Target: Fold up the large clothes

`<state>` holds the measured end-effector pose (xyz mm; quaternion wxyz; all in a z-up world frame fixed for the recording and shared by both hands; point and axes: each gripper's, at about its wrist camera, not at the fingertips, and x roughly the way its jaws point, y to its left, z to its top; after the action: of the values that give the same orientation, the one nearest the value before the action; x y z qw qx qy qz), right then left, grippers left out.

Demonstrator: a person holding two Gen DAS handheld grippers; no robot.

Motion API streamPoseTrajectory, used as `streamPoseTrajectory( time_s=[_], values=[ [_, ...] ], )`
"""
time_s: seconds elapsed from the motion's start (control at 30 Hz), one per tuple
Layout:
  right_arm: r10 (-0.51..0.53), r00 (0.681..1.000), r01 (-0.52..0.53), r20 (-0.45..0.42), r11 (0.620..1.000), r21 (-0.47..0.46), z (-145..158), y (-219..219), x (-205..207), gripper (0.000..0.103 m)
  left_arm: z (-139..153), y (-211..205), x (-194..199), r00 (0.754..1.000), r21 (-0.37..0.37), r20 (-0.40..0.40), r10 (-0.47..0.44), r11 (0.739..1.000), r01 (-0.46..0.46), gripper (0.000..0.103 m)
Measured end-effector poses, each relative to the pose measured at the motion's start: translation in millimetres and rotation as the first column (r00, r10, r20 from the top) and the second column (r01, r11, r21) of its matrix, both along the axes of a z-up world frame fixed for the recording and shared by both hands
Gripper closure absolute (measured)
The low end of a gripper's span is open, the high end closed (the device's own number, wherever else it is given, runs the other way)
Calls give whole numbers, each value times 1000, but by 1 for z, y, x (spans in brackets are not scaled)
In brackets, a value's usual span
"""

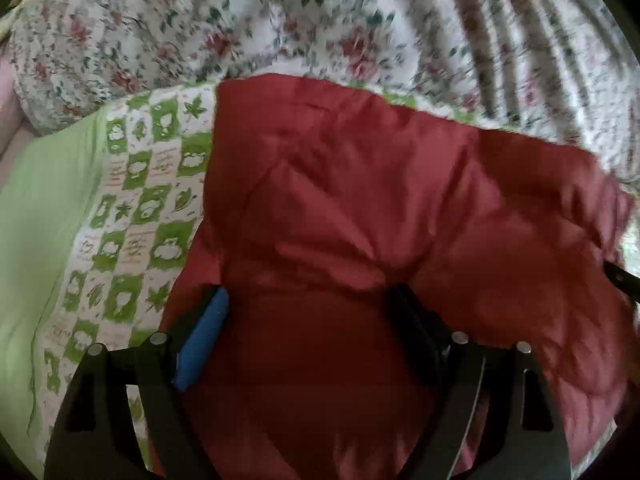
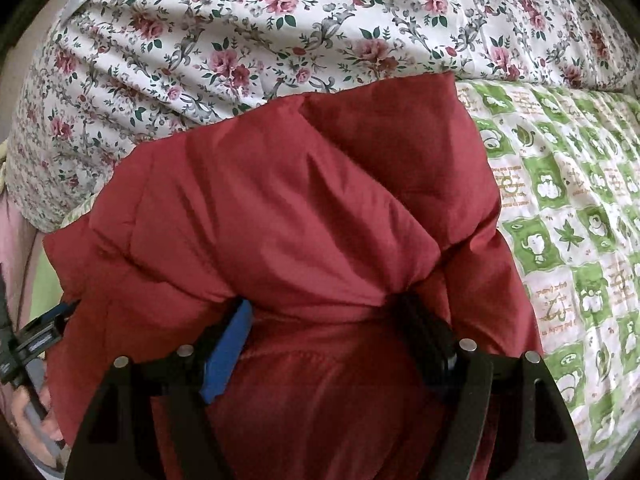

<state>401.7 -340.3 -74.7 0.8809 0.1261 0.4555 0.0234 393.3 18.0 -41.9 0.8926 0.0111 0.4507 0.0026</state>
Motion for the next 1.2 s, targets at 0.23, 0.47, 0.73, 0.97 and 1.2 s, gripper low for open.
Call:
streamPoseTrajectory(
  time_s=[0.23,0.47,0.73,0.97,1.2],
  values=[
    [-12,999,11,36,1000,19,14,-1,-15,26,33,23,-50,999,-67,46,-24,997,27,19],
    [22,995,-21,96,1000,-13,43,-3,-61,25,37,48,-64,999,-132,44,-7,991,13,19],
    [32,996,-30,89,999,-26,55,-19,-98,25,33,66,-72,1000,-185,31,-3,983,9,19],
    [-11,996,10,91,1000,11,54,-48,-116,13,26,83,-72,1000,-242,29,5,970,2,19],
    [-24,999,17,48,990,137,31,-69,-110,12,7,102,-60,1000,-378,-12,10,926,-14,19]
  ],
)
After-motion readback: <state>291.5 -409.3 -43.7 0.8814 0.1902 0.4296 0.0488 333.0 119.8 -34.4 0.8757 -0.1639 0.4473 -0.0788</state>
